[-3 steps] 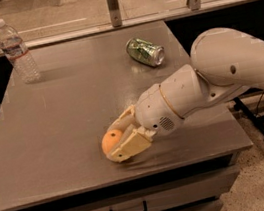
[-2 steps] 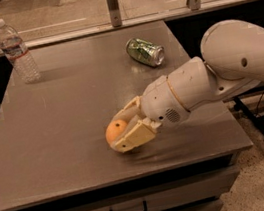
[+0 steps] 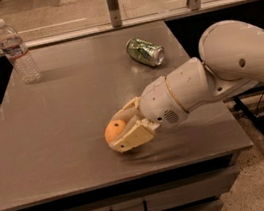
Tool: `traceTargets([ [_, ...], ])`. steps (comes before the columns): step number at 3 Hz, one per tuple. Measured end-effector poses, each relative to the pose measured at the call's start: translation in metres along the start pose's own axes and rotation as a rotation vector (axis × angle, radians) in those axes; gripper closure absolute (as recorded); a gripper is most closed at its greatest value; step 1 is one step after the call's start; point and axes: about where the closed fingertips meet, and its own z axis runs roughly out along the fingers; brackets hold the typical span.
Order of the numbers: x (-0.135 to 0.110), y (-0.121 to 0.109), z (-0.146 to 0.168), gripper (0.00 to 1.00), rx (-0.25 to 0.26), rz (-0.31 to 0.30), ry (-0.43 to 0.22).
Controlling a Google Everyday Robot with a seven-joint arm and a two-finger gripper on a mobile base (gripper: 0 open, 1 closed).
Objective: Move orange near water bottle
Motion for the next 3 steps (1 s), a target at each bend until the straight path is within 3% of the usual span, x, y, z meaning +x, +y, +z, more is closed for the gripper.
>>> traceTargets([
  [1,-0.01,-0.009,0.008,1.0,0.027,-0.024,-0.015],
  [2,-0.03,-0.052,0.018,1.0,0.065,-0.104,-0.046],
  [3,-0.067,-0.114,0.03,1.0,0.102,-0.197,-0.098],
])
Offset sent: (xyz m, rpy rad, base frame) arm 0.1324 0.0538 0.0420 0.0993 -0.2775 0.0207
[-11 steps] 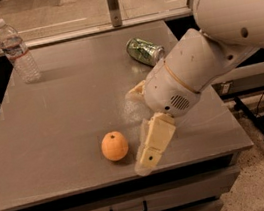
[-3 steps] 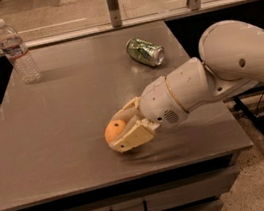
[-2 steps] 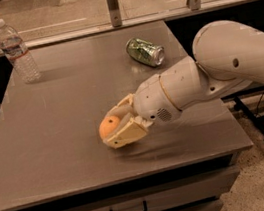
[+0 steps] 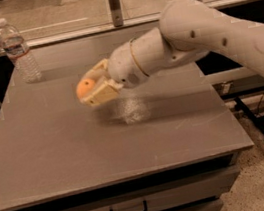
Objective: Move orange near water bottle
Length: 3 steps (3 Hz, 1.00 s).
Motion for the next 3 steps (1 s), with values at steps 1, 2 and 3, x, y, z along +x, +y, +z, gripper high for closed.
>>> traceTargets([
  [1,-0.016,-0.061,0.029,1.0,0.035,-0.058,-0.028],
  [2,-0.02,-0.102,0.053,1.0,0.1,-0.07,-0.041],
  [3,-0.019,-0.131,0.078,1.0,0.183,-0.03,-0.054],
])
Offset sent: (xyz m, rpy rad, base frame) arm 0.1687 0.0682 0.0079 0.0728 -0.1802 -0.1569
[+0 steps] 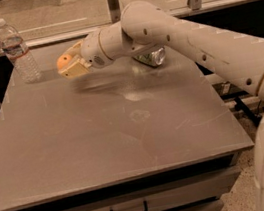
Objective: Move orange near water bottle
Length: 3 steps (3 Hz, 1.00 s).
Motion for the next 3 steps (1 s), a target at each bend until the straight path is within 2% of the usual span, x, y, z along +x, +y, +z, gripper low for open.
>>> traceTargets([
  [1,0.005,-0.014,0.025,1.0,0.068,0.047,-0.001],
  [2,0.009,-0.022,0.054,0.82,0.071,0.105,-0.003],
  [3,0.006,-0.023,0.078,0.59,0.038,0.137,-0.012],
])
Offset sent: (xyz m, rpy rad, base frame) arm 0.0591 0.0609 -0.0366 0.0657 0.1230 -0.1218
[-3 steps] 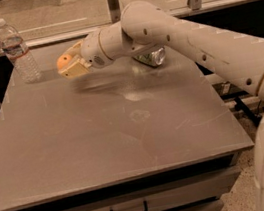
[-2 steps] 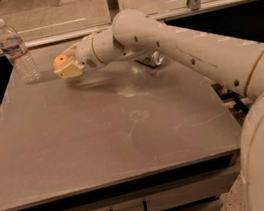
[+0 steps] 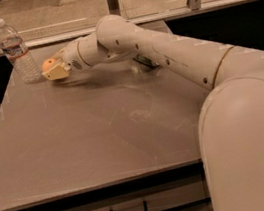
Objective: Move orange near water bottle
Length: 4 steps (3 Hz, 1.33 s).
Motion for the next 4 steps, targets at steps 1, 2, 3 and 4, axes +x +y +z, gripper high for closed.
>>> traceTargets([
  [1,-0.0074,0.0046,0.0174,0.36,-0.04,0.013,-0.007],
  [2,-0.0083,0.0077,0.0229,0.13,-0.057,0.024,-0.003],
  [3,-0.0099,0.0134,0.0241,0.0,-0.073,0.028,0.002],
  [4,-0.0102,0.0137,0.024,0.0,-0.073,0.028,0.002],
])
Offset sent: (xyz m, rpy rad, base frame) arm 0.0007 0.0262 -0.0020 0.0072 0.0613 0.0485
